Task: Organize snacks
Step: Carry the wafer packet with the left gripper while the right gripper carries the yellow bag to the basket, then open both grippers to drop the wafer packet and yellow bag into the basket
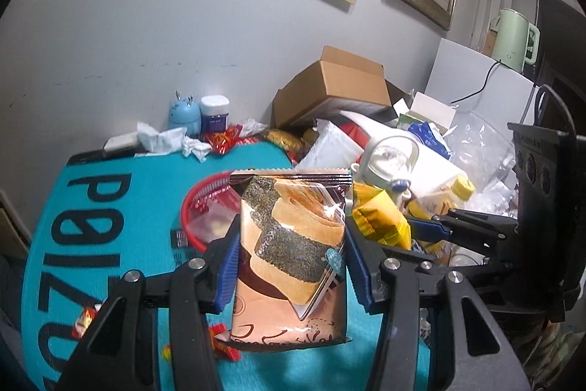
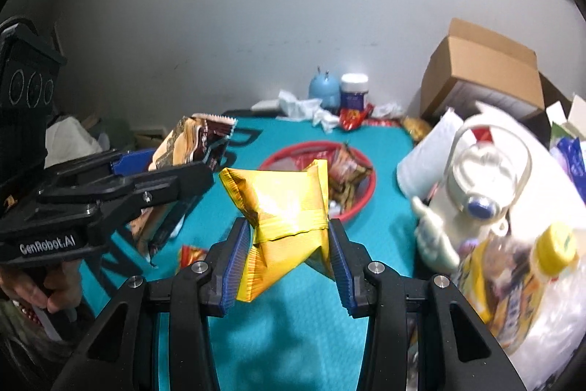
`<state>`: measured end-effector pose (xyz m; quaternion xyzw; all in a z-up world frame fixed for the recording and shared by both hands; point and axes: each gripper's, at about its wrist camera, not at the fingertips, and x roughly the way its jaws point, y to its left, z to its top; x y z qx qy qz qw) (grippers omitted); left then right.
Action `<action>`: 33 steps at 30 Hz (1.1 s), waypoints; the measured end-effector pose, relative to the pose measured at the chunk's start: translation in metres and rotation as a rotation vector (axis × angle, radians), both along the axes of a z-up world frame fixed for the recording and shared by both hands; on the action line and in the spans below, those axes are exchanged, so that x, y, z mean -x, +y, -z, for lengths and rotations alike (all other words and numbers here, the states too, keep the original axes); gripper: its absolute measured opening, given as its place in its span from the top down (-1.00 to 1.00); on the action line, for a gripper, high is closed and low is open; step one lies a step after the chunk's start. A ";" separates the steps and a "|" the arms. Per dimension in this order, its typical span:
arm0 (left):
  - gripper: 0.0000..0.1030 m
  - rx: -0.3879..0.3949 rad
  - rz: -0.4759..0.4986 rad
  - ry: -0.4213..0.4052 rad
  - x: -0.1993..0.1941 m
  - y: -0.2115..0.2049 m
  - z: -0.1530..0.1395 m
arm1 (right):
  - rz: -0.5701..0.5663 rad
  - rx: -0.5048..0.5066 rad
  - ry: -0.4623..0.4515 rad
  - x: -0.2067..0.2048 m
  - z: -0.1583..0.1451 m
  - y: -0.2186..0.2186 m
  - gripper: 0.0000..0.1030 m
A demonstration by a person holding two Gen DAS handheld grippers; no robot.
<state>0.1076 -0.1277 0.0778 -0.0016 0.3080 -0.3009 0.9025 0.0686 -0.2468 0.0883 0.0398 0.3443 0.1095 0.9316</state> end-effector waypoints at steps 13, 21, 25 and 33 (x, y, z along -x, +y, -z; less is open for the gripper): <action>0.03 0.023 -0.019 0.019 -0.060 -0.004 0.004 | 0.077 0.038 -0.019 -0.048 -0.002 -0.002 0.18; 0.03 0.005 -0.027 0.055 -0.103 -0.013 0.020 | 0.162 0.083 0.003 -0.081 0.016 -0.007 0.17; 0.03 -0.010 -0.045 0.070 -0.126 -0.016 0.031 | 0.167 0.060 0.040 -0.100 0.031 -0.011 0.17; 0.03 0.003 -0.042 0.111 -0.155 -0.016 0.049 | 0.170 0.036 0.076 -0.123 0.060 -0.011 0.17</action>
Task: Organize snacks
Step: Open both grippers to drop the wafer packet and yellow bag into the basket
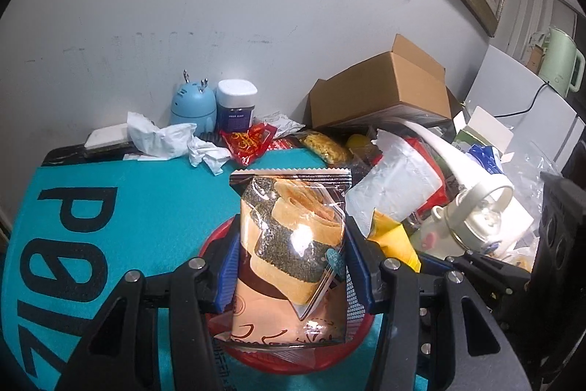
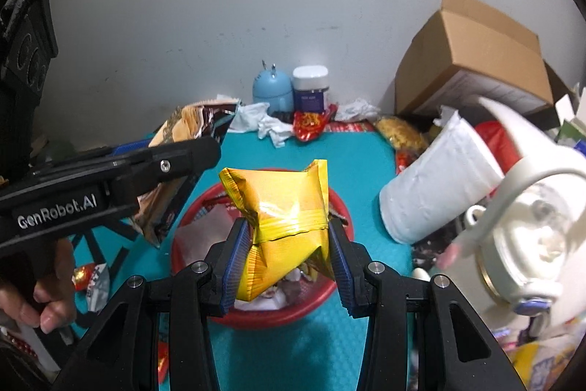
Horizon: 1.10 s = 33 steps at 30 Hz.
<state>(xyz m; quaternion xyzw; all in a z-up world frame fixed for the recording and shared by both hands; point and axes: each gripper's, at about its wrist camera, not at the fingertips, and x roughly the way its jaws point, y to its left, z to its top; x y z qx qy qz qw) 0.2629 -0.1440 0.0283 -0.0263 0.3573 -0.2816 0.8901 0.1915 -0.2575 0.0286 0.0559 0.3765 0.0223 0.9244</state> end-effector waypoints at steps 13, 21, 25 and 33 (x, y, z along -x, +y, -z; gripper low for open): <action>0.03 -0.042 -0.016 0.017 -0.015 -0.004 0.020 | 0.003 -0.043 0.050 -0.008 0.021 -0.001 -0.25; -0.02 -0.068 -0.004 0.040 -0.023 -0.011 0.029 | 0.011 -0.052 0.060 -0.004 0.020 -0.005 -0.27; -0.03 -0.058 0.014 0.020 -0.019 -0.014 0.028 | 0.009 -0.060 0.071 -0.002 0.024 -0.006 -0.27; -0.22 -0.073 0.002 -0.015 -0.015 -0.016 0.022 | 0.004 -0.064 0.070 -0.001 0.023 -0.006 -0.27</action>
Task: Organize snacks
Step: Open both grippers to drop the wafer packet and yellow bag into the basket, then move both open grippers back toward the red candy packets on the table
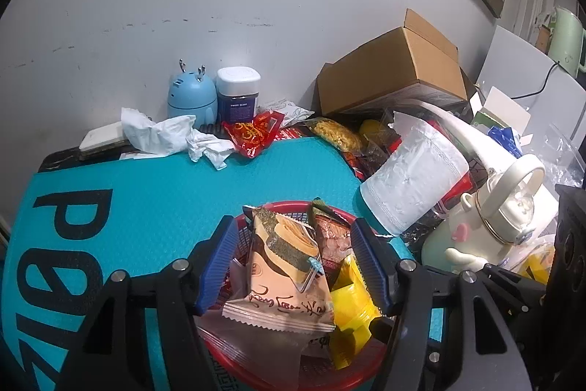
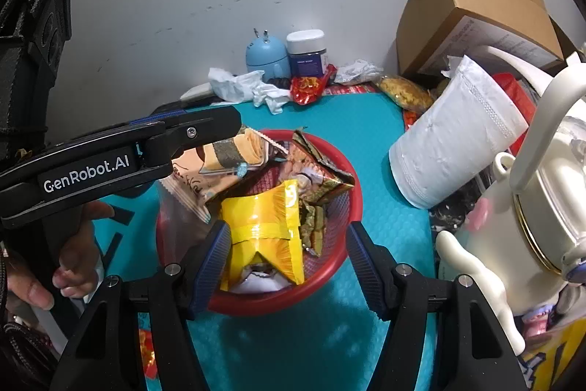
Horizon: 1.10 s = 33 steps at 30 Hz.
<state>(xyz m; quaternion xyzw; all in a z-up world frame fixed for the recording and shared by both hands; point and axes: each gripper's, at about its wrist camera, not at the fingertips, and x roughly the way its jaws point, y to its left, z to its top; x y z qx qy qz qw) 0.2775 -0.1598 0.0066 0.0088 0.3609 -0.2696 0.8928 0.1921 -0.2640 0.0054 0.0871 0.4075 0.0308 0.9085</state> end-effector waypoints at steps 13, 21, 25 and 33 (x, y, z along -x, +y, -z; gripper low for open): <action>-0.22 -0.061 -0.031 0.012 0.021 0.008 -0.012 | -0.008 0.040 -0.029 0.010 -0.016 0.005 -0.27; -0.22 -0.071 -0.068 -0.037 0.048 0.027 -0.038 | -0.031 0.076 -0.081 0.024 -0.041 0.018 -0.27; -0.22 -0.070 -0.088 -0.069 0.064 0.037 -0.053 | -0.049 0.087 -0.114 0.033 -0.055 0.025 -0.27; -0.22 -0.060 -0.133 -0.112 0.102 0.060 -0.078 | -0.092 0.105 -0.181 0.060 -0.084 0.042 -0.27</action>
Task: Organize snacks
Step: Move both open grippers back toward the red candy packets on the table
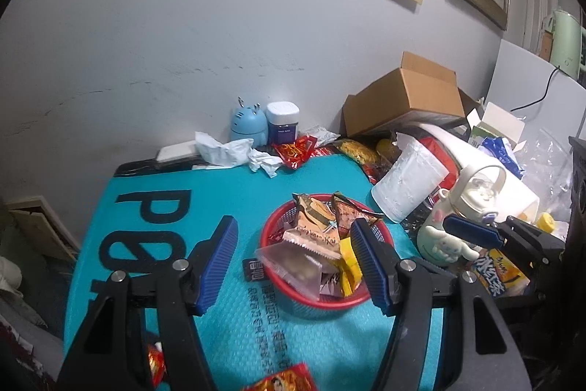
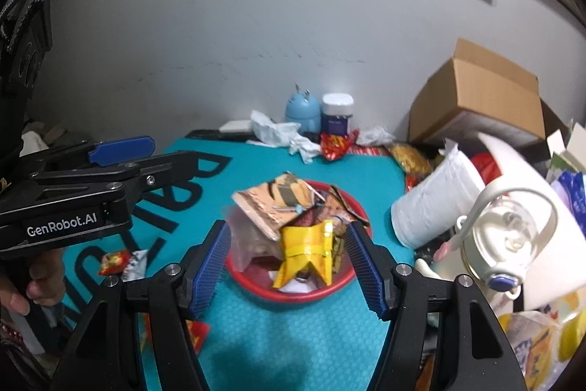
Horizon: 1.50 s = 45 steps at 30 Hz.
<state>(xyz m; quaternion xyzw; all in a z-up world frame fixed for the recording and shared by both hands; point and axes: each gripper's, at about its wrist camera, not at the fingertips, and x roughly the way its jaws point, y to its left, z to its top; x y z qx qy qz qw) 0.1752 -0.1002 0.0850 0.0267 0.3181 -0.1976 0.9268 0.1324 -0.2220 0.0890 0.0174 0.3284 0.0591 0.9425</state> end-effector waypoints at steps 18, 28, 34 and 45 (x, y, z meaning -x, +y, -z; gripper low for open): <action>-0.22 -0.034 -0.111 -0.052 0.098 0.039 -0.016 | -0.120 -0.009 -0.070 0.064 -0.024 0.034 -0.27; -0.22 -0.024 -0.159 -0.014 0.136 0.061 0.001 | -0.208 -0.016 -0.037 0.090 -0.012 0.060 -0.28; -0.22 -0.022 -0.205 0.010 0.149 0.075 0.014 | -0.260 -0.028 0.005 0.095 0.002 0.076 -0.28; -0.22 0.024 -0.231 0.122 0.144 0.099 0.049 | -0.326 -0.040 0.108 0.086 0.038 0.102 -0.28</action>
